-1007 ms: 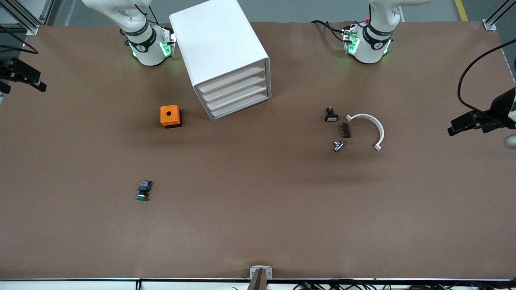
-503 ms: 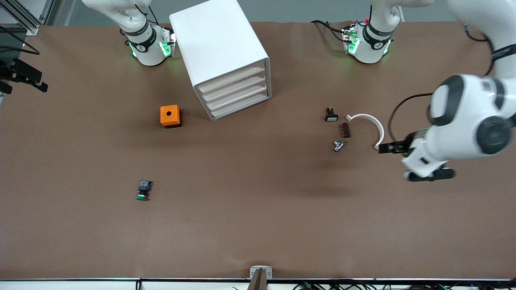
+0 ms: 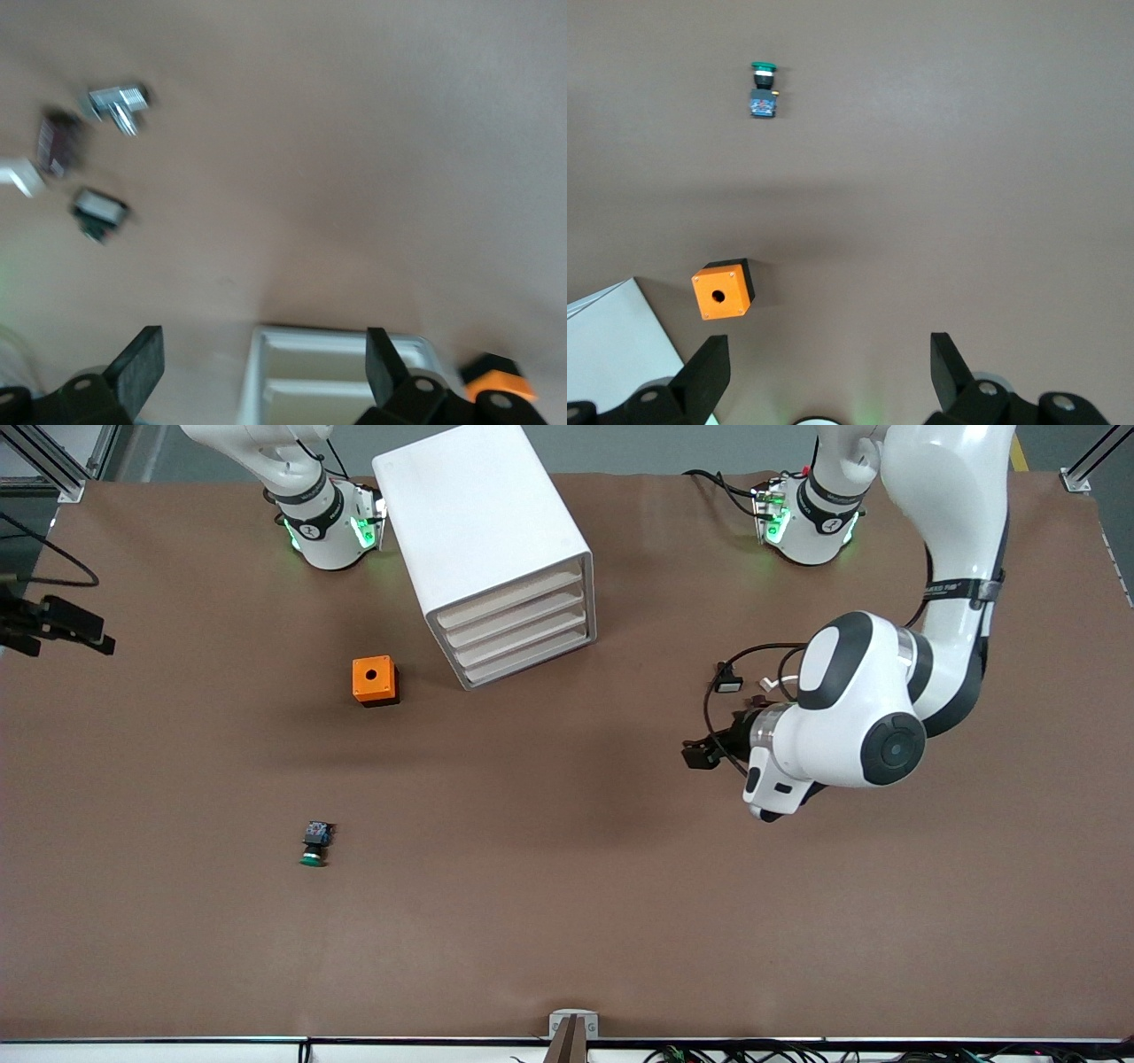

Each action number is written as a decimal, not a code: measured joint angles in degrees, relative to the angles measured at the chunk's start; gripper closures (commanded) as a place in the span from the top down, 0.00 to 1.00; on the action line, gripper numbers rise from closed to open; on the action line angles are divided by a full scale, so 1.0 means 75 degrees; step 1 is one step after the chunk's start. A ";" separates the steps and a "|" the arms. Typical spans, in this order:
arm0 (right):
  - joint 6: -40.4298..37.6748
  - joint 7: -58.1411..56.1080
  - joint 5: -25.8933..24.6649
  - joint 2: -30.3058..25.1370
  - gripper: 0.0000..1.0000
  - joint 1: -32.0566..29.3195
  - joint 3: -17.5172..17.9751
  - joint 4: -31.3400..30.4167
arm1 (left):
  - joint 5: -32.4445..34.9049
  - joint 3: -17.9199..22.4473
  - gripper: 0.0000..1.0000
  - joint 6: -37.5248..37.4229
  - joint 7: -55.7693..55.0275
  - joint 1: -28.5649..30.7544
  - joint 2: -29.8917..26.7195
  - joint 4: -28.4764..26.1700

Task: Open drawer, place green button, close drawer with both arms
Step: 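Reach the left gripper toward the white cabinet's drawer handle, then grasp the drawer handle with the left gripper while the right gripper reaches the button, then pull the drawer open with the left gripper while the right gripper grasps the button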

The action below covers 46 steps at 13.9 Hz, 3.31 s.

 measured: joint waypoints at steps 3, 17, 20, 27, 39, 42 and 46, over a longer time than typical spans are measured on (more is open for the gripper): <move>0.0046 -0.0006 -0.0010 0.0500 1.00 -0.0136 -0.0001 0.0104 | -0.1260 -0.0006 1.00 -0.0003 -0.1506 -0.0128 0.0418 0.0043; 0.3630 0.1219 0.0280 0.2466 1.00 0.0720 0.0177 -0.0681 | -0.3225 -0.1280 1.00 -0.1351 -0.8695 -0.0226 0.2918 0.0247; 0.4878 0.1431 0.0583 0.2850 1.00 0.0766 0.0178 -0.1182 | -0.3528 -0.1285 0.99 -0.1667 -0.9120 -0.0228 0.3295 0.0254; 0.6933 0.2287 0.0928 0.4135 1.00 0.1178 0.0203 -0.1566 | -0.3831 -0.1422 0.60 -0.1973 -0.9695 -0.0327 0.3736 0.0269; 0.7853 0.2352 0.1262 0.5001 1.00 0.1551 0.0210 -0.1549 | -0.4223 -0.1453 0.47 -0.1940 -0.9715 -0.1128 0.4201 0.0303; 0.7870 0.2351 0.1262 0.5105 0.90 0.1551 0.0209 -0.1484 | -0.4252 -0.1453 0.35 -0.1899 -0.9717 -0.1308 0.4215 0.0304; 0.7872 0.2349 0.1263 0.5155 0.73 0.1554 0.0209 -0.1415 | -0.4252 -0.1452 0.27 -0.1862 -0.9748 -0.1528 0.4219 0.0304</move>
